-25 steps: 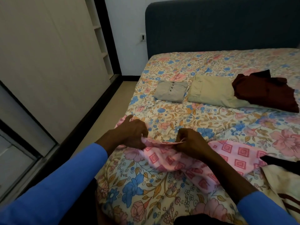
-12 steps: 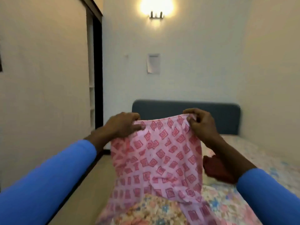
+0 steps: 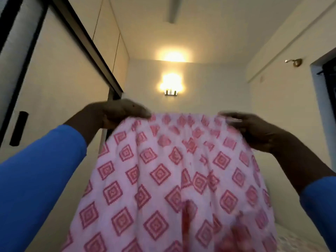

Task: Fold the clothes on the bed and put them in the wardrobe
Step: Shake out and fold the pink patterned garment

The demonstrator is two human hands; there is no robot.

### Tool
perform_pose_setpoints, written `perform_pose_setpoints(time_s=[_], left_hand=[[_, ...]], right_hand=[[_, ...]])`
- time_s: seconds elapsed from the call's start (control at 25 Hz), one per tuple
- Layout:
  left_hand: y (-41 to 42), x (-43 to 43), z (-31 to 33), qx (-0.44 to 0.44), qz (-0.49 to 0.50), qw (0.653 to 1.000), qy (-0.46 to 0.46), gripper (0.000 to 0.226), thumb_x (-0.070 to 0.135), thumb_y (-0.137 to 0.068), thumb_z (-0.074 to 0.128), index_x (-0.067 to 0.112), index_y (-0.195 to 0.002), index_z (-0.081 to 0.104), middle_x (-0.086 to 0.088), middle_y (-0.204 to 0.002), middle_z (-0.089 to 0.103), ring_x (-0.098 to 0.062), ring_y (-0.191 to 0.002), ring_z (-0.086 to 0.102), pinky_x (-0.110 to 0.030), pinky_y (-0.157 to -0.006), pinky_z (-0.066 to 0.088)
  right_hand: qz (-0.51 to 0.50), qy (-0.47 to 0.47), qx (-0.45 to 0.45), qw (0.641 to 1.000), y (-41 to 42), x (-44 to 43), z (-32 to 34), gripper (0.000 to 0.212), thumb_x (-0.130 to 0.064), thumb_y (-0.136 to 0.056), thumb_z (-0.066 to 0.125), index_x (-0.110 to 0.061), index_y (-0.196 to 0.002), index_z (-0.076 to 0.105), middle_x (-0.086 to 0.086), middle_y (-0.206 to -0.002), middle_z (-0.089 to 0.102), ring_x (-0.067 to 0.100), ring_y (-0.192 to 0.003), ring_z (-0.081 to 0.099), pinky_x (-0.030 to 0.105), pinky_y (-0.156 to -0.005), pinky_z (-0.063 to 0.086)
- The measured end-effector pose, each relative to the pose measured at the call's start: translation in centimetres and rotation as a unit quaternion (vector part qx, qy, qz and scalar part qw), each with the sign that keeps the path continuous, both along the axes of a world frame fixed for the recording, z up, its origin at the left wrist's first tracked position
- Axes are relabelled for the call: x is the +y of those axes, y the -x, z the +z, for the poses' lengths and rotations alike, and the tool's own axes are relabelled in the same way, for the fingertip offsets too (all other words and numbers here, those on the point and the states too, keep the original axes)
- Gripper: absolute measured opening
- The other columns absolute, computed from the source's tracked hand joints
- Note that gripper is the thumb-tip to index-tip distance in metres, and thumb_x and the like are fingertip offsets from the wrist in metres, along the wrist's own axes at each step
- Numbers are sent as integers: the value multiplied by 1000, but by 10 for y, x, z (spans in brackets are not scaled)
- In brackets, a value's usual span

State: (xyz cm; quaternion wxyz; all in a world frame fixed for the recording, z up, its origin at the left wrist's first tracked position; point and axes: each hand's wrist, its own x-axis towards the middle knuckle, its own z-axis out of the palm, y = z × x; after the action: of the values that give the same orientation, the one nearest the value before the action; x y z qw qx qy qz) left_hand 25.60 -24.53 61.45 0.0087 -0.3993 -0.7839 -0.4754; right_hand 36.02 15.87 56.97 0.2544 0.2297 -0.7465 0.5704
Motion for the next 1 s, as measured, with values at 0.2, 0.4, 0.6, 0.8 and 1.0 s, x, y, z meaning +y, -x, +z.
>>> perform_pose_setpoints(time_s=[0.2,0.4,0.6,0.8,1.0], left_hand=[[70,48,-89,103,311,945,-23,41,41,-73,91,5,-79,74,-7,-72,73,-18,-65,70,-26,-56,52],[107,118,-250,2,305,933,-192,28,35,-78,89,11,-78,75,-6,-75,74,-22,-73,74,-39,-71,63],[45,178,-480,-124,207,965,-101,8,22,-84,85,15,-84,80,-3,-71,76,-13,-65,73,-45,-67,64],[18,206,-569,-45,295,947,-117,6,30,-89,80,25,-90,80,15,-77,75,5,-73,70,-13,-63,52],[17,225,-585,-28,289,952,-101,6,23,-91,78,18,-93,77,11,-78,75,1,-74,71,-14,-64,55]], right_hand=[[-329,-153,-34,931,97,3,-60,18,-19,-89,75,-8,-74,76,11,-72,73,18,-63,66,30,-66,56],[-175,194,-156,953,149,-22,-227,18,0,-86,77,13,-96,70,25,-86,71,29,-70,69,42,-69,65],[-84,272,-264,922,116,-68,-462,17,0,-89,73,4,-106,77,25,-96,77,39,-91,75,48,-84,62],[-72,233,-277,930,108,-59,-533,14,-7,-96,69,-16,-99,80,11,-96,80,26,-96,77,37,-82,61],[-71,223,-303,924,109,-44,-545,24,-6,-97,67,-6,-120,74,9,-106,79,24,-105,75,45,-95,59]])
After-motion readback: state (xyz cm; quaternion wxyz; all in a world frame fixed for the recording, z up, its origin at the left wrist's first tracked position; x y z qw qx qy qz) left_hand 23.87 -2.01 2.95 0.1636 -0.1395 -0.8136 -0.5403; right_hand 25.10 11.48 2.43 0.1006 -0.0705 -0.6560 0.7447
